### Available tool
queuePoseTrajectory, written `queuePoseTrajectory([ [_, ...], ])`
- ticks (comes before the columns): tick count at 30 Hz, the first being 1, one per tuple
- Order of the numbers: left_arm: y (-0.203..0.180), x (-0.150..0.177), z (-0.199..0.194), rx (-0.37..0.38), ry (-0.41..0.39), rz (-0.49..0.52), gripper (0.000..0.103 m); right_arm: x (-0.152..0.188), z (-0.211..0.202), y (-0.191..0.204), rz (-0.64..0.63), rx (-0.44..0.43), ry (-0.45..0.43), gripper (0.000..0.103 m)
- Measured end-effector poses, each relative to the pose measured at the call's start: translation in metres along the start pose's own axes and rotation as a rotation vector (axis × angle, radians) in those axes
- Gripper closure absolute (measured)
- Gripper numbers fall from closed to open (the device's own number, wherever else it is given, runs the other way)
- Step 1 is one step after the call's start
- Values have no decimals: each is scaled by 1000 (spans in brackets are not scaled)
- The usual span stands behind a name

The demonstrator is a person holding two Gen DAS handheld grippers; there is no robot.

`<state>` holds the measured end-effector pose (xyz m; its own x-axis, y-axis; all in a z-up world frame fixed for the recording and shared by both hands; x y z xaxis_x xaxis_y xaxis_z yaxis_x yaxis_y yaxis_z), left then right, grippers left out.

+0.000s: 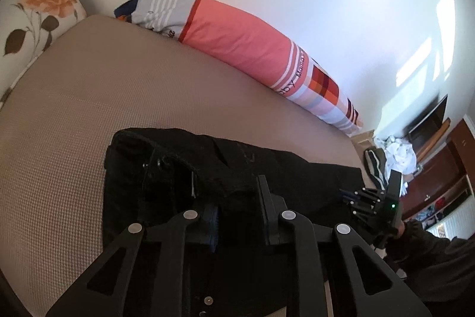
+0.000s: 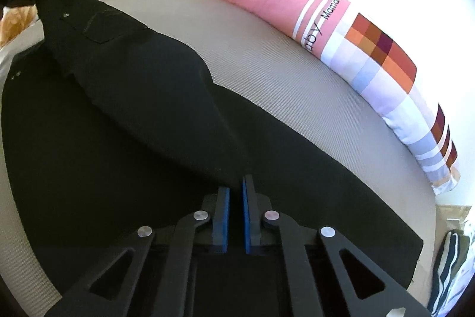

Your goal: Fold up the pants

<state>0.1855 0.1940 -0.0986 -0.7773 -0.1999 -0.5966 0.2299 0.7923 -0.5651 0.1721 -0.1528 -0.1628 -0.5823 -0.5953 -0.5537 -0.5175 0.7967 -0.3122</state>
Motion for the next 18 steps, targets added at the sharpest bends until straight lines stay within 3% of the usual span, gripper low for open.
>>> queuePoseTrajectory([
  [8, 6, 8, 4, 3, 6, -39, 86, -4, -6, -1, 52, 30, 0, 100],
  [15, -15, 3, -11, 43, 25, 59, 90, -9, -52, -5, 80, -2, -23, 101],
  [18, -14, 7, -19, 25, 53, 114, 90, -7, -75, 5, 49, -5, -26, 101],
])
Point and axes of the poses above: each gripper's, at about its wrist camera, not at the fingertips, and z roughly the way its jaws point, y to its left, x to its underside, the point moved 8 cm from there along z, roughly the way its jaws point, and after that the axes turned 3 degrees about -y, right-handed, at the moved point
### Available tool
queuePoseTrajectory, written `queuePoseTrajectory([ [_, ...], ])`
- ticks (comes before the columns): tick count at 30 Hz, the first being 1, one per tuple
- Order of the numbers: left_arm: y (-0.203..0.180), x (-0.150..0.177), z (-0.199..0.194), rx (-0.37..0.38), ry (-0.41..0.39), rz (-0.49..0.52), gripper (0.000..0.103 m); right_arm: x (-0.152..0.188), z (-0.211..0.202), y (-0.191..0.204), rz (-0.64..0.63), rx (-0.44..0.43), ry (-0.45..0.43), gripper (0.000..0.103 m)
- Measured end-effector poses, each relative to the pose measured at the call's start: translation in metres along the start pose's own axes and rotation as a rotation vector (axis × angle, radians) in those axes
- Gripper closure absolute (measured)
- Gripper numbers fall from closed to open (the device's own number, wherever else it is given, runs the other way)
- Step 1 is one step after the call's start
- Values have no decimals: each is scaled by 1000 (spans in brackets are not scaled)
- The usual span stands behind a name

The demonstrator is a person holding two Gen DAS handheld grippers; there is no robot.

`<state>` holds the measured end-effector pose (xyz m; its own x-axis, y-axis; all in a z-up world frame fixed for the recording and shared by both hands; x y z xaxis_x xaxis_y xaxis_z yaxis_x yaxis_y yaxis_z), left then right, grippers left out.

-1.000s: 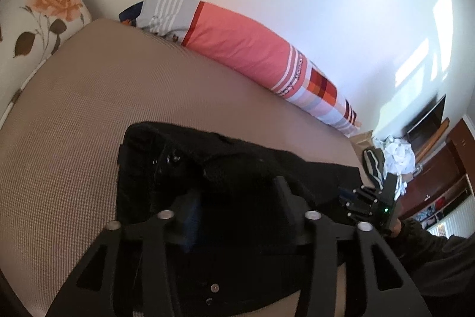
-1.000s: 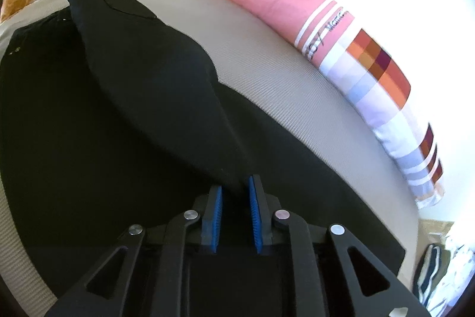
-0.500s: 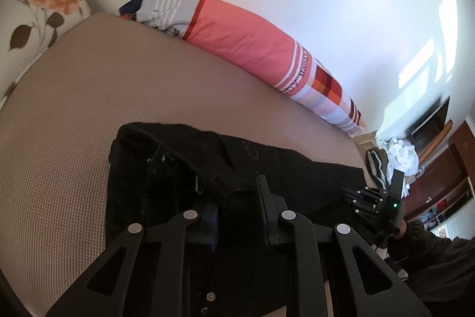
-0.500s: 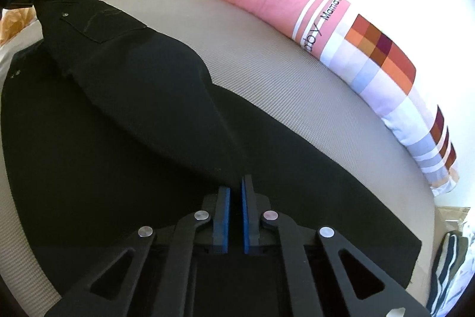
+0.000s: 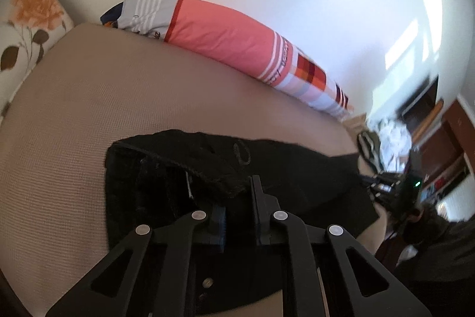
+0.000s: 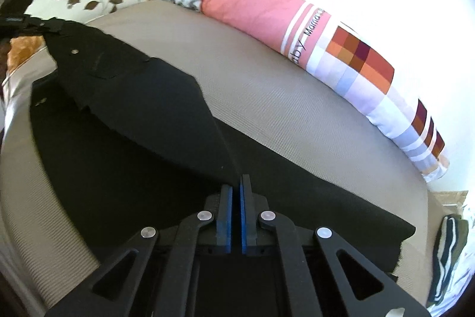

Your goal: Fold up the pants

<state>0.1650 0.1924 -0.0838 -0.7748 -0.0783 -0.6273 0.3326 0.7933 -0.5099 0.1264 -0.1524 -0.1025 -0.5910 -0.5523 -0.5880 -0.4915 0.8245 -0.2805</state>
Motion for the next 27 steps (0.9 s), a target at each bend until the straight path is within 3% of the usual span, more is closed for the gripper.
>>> queuePoseTrajectory([
  [3, 9, 11, -3, -44, 53, 46, 90, 10, -12, 16, -23, -24, 21, 101],
  [9, 47, 45, 4, -144, 157, 44, 90, 48, -4, 55, -7, -113, 101, 101],
  [15, 63, 66, 9, -182, 186, 21, 89, 81, 21, 78, -35, -133, 198, 100],
  [18, 62, 65, 5, -184, 182, -5, 85, 81, 24, 81, -57, -118, 200, 100],
  [19, 61, 65, 2, -183, 188, -14, 83, 81, 24, 81, -58, -117, 204, 100],
  [21, 60, 62, -8, -215, 180, -34, 67, 80, 24, 81, -56, -116, 202, 99],
  [22, 61, 60, -12, -240, 171, -38, 46, 80, 25, 80, -48, -118, 202, 99],
  [23, 63, 57, -20, -269, 151, -48, 33, 80, 25, 80, -43, -120, 200, 99],
  [27, 62, 51, -49, -229, 69, -178, 33, 77, 28, 79, -34, -117, 188, 99],
])
Point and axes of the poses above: each gripper's, at about its wrist camera, not at the fingertips, and z roughly the way its jaws point, y to its left, x to its underside, the point moved 8 cm from there along z, roughly the way its jaws point, and after that the axes turned 3 degrees about -y, right-handed, at the moved point
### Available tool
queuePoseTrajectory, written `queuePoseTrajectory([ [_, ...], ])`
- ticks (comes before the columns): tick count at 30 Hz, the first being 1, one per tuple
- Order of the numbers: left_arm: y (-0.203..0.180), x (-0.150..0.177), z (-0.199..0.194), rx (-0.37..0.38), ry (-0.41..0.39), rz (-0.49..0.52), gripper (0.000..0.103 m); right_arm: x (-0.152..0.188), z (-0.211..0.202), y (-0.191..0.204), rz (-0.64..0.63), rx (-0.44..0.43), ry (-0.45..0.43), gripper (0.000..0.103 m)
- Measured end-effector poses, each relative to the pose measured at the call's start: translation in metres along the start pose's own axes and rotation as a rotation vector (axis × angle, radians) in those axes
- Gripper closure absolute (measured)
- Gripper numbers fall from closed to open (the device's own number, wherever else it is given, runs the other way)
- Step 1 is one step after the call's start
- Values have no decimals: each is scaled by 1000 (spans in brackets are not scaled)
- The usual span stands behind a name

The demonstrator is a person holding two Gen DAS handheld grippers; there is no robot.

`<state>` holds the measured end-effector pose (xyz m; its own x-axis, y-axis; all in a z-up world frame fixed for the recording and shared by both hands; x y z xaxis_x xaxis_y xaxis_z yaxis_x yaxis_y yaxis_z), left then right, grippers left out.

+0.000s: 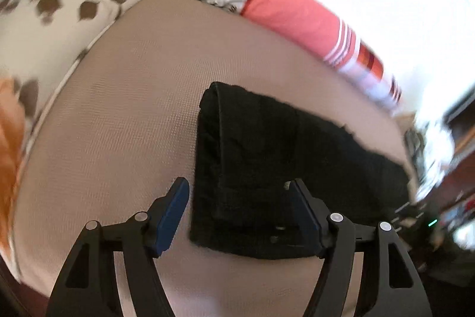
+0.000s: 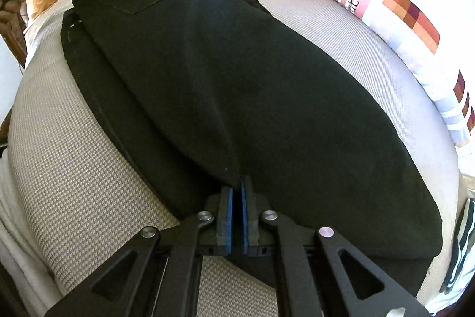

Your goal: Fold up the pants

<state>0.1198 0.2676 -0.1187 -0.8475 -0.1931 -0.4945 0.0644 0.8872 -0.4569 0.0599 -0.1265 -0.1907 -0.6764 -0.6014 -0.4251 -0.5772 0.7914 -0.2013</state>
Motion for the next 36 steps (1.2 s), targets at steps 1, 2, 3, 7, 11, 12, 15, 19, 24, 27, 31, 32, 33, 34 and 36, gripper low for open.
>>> queuePoseTrajectory([
  [1, 0, 2, -3, 9, 4, -38, 33, -1, 0, 0, 4, -1, -5, 99],
  [2, -1, 4, -3, 12, 11, -59, 33, 0, 0, 0, 8, -2, -9, 98],
  [3, -2, 9, -1, 25, 31, -89, 34, 0, 0, 0, 13, -4, -13, 99],
  [7, -10, 24, 19, 36, 105, -176, 43, -2, 1, -3, 31, -13, -27, 99],
  [11, -5, 35, 46, 10, 158, -267, 58, -2, 0, -3, 36, -12, -38, 99],
  [12, -2, 34, 48, -11, 146, -271, 64, -2, -1, -4, 41, -12, -44, 99],
  [15, 1, 29, 44, -11, 115, -269, 86, -2, -13, -3, 55, -12, -68, 99],
  [19, -7, 20, 23, 2, 83, -187, 88, -6, -37, -4, 55, -7, -91, 99],
  [24, -7, 22, 18, -41, 110, -70, 88, 2, -52, 7, 49, -61, -72, 99],
  [27, -4, 28, 32, -114, 150, -2, 88, 12, -38, 21, 19, -82, -29, 99],
  [31, -5, 35, 44, -212, 160, 82, 87, 20, -13, 28, 1, -75, 20, 98],
  [32, -7, 35, 43, -224, 154, 97, 86, 19, -13, 27, 0, -71, 16, 98],
  [33, -9, 35, 40, -235, 149, 103, 85, 18, -14, 26, 4, -73, 15, 96],
  [34, -10, 35, 38, -246, 150, 107, 82, 18, -15, 25, 10, -75, 12, 96],
  [36, -15, 35, 29, -267, 133, 121, 76, 16, -17, 21, 42, -85, 2, 93],
])
Point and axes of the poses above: each gripper's, at about its wrist camera, not at the fingertips, and z roughly the way its jaws point, y to its left, x to its underside, the point moved 8 cm from there along z, roughly the way its jaws point, and after that the axes turned 3 degrees about -y, right-handed, at the moved point
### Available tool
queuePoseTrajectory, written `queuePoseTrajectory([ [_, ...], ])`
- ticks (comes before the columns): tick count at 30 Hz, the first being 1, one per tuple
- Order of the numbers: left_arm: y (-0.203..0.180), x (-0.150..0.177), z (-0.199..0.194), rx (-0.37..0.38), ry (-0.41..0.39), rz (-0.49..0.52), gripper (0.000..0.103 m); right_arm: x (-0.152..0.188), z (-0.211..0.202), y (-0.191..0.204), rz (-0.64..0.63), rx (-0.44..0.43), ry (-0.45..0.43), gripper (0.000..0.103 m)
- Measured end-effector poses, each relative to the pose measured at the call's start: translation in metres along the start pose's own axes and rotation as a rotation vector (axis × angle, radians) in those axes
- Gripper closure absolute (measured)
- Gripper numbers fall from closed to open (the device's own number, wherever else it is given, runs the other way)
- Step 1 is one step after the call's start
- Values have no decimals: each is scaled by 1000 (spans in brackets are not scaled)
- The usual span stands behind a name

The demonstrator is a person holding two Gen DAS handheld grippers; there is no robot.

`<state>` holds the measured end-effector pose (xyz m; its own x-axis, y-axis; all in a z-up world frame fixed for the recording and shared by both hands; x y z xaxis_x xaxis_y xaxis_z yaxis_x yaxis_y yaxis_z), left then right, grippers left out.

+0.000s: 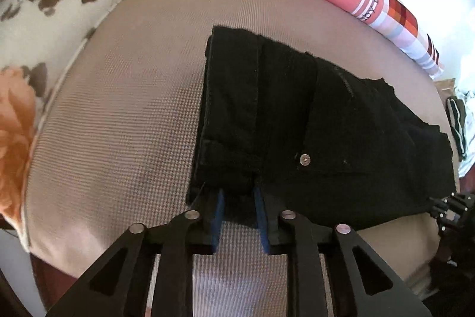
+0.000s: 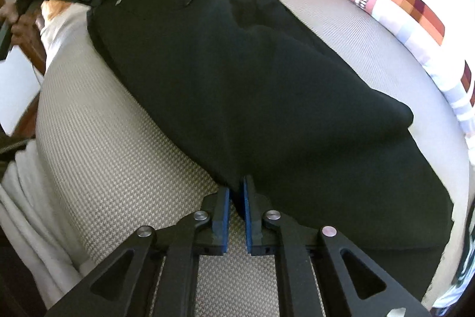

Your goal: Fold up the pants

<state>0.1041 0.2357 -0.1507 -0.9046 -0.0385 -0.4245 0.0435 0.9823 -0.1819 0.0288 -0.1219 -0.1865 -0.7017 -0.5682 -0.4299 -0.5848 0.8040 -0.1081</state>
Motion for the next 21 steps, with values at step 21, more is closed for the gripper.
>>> queuePoseTrajectory([
  [21, -267, 60, 4, 275, -108, 727, 62, -20, -22, -29, 203, -35, -162, 87],
])
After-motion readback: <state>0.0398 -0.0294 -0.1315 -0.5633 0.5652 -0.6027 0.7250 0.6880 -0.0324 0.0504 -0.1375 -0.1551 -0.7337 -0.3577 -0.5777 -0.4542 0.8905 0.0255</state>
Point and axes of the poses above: each gripper's, at about its wrist camera, not at the fingertips, and z roughly the way its jaws point, y to its left, x to its underside, the point moved 8 cm from there along z, roughly the way its jaws point, and after that the axes turned 3 degrees about -y, right-handed, at the moved point
